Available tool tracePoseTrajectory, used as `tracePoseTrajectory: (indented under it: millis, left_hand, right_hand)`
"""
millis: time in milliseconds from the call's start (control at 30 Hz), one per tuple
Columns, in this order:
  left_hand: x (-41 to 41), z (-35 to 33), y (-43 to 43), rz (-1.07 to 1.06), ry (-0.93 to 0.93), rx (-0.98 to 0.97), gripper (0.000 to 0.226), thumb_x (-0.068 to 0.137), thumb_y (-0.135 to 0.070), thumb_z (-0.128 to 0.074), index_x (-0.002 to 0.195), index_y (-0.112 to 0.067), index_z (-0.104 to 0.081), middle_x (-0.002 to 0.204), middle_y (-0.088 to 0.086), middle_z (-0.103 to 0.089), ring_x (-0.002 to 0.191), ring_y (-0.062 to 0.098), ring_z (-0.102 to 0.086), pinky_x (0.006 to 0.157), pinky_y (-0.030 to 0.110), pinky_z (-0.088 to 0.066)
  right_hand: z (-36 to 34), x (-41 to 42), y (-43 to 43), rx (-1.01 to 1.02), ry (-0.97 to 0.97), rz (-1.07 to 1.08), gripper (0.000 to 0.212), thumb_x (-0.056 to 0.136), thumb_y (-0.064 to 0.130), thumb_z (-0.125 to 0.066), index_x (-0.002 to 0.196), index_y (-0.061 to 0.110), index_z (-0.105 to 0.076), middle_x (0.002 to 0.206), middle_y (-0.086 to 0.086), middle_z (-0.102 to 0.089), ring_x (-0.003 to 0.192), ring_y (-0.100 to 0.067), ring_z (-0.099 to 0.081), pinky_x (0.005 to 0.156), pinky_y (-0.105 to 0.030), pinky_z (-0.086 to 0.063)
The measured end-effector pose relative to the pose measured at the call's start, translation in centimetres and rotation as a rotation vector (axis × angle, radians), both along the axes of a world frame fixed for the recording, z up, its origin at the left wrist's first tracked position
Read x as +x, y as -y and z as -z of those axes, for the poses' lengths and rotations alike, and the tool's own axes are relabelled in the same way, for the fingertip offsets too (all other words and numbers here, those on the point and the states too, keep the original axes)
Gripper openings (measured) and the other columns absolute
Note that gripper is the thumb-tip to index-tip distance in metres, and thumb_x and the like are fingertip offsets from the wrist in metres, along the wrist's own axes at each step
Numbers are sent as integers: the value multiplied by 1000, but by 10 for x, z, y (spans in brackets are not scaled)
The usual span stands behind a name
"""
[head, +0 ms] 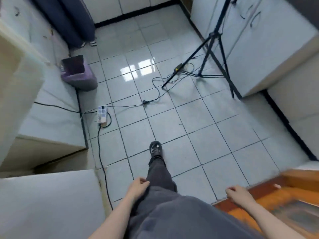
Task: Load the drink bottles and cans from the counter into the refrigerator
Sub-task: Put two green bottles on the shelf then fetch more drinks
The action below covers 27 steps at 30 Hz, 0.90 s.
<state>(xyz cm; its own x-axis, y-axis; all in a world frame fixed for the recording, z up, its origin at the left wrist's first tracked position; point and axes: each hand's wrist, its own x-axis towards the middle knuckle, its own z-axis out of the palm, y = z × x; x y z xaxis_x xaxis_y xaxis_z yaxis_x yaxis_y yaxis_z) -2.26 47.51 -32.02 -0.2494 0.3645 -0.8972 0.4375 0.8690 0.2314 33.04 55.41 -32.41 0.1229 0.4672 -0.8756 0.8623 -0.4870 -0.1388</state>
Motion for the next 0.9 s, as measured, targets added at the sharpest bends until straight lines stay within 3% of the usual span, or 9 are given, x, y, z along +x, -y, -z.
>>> tracePoseTrajectory:
  millis: [67, 133, 200, 333, 500, 567, 733, 833, 900]
  left_hand:
    - [21, 4, -36, 146, 13, -25, 33, 91, -30, -54, 120, -15, -58, 123, 3, -63, 115, 19, -56, 94, 24, -40]
    - [40, 10, -76, 312, 13, -64, 36, 90, -34, -52, 122, -18, -57, 124, 1, -62, 116, 19, -55, 94, 24, -41]
    - [59, 21, -122, 446, 10, -82, 35, 92, -36, -50, 120, -17, -57, 124, 2, -62, 116, 20, -55, 91, 23, -41]
    - [100, 37, -234, 667, -22, -85, 32, 93, -35, -47, 115, -15, -60, 121, 6, -64, 114, 23, -57, 91, 27, -42]
    - [170, 37, -382, 882, -86, 12, 39, 93, -35, -48, 124, -13, -54, 126, 9, -60, 117, 27, -54, 93, 29, -42]
    - [203, 36, -434, 1003, -79, 70, 38, 93, -34, -50, 125, -14, -54, 125, 8, -61, 116, 27, -54, 91, 28, -41]
    - [277, 40, -534, 1248, -131, 72, 34, 92, -34, -54, 118, -13, -59, 120, 10, -63, 111, 28, -57, 86, 28, -42]
    - [330, 45, -579, 1267, -139, 87, 34, 93, -30, -54, 116, -6, -59, 120, 17, -62, 110, 31, -57, 86, 30, -42]
    - [371, 44, -597, 1245, -133, 109, 37, 94, -29, -53, 122, -6, -57, 124, 17, -59, 115, 32, -54, 89, 30, -40]
  right_hand:
    - [11, 24, 3, 3, 18, 163, 22, 89, 17, -53, 68, 18, -59, 79, -7, -66, 77, -28, -62, 61, -26, -39]
    - [26, 42, 1, -19, 6, 316, 20, 90, 15, -52, 75, 11, -63, 83, -13, -67, 88, -37, -64, 73, -36, -50]
    - [36, 55, -8, -33, -31, 415, 18, 91, 14, -51, 79, 11, -63, 84, -13, -67, 86, -35, -64, 79, -43, -52]
    - [34, 87, -49, -42, -75, 560, 17, 89, 19, -49, 74, 19, -56, 71, 0, -63, 59, -17, -57, 56, -26, -42]
    - [20, 148, -105, 116, 11, 993, 12, 92, 9, -53, 91, 2, -63, 66, -5, -62, 62, -22, -57, 66, -36, -47]
    - [16, 163, -120, 158, 33, 1145, 12, 94, 10, -51, 97, 3, -60, 71, -7, -62, 69, -26, -58, 71, -39, -48]
    - [-2, 180, -137, 151, 40, 1202, 11, 93, 31, -49, 93, 30, -60, 88, 6, -65, 85, -18, -63, 81, -37, -51]
    - [0, 204, -147, 114, 75, 1204, 20, 93, 31, -51, 106, 23, -63, 106, 3, -65, 102, -22, -60, 91, -35, -46]
    - [5, 230, -155, 85, 94, 1158, 24, 93, 29, -52, 111, 18, -63, 111, -1, -63, 108, -23, -57, 89, -29, -43]
